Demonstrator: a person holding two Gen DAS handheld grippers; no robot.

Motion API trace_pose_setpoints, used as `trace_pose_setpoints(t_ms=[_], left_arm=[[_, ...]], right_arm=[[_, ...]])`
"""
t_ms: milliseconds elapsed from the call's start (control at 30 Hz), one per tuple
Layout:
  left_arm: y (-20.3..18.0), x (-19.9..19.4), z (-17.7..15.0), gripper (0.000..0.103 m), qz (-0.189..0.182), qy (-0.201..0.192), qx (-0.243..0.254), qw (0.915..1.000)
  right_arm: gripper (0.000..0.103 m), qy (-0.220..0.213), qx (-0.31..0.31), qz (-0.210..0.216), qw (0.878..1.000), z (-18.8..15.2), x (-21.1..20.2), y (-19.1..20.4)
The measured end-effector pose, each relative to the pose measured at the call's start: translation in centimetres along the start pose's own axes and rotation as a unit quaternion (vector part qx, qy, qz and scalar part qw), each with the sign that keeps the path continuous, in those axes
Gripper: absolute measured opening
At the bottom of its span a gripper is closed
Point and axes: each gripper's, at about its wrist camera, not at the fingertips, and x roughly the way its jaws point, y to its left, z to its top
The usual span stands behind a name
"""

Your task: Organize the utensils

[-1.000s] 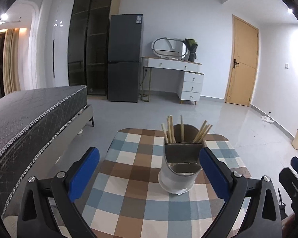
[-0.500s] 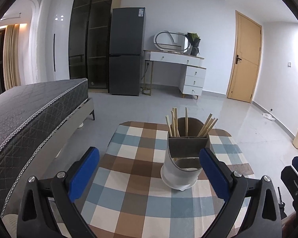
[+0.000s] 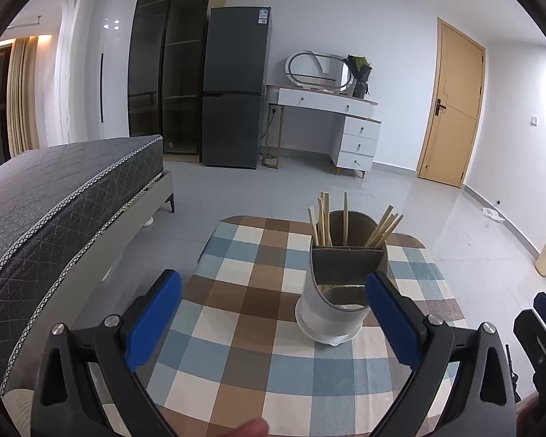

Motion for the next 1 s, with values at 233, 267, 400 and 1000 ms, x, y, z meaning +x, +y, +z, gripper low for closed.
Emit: trace_pose_setpoints(t_ms=[233, 267, 400, 1000], left_arm=[[-0.09, 0.02, 0.04, 0.098, -0.002, 0.001, 0.001, 1.0000], [-0.10, -0.05, 0.05, 0.098, -0.001, 0.000, 0.001, 1.0000], [-0.06, 0.03, 0.03, 0.098, -0.002, 0.001, 0.001, 1.0000], [-0.19, 0.12, -0.06, 0.098, -0.001, 0.000, -0.001, 1.0000]], right_arm=[[0.103, 0.001, 0.000, 0.001, 1.000, 0.05, -0.05, -0.08], [0.103, 0.001, 0.000, 0.001, 1.000, 0.05, -0.01, -0.09], [0.103, 0.004, 0.000, 0.000, 1.000, 0.04, 0.13, -0.14], [0.103, 0.010, -0.001, -0.004, 1.000, -0.07, 0.20, -0.06]])
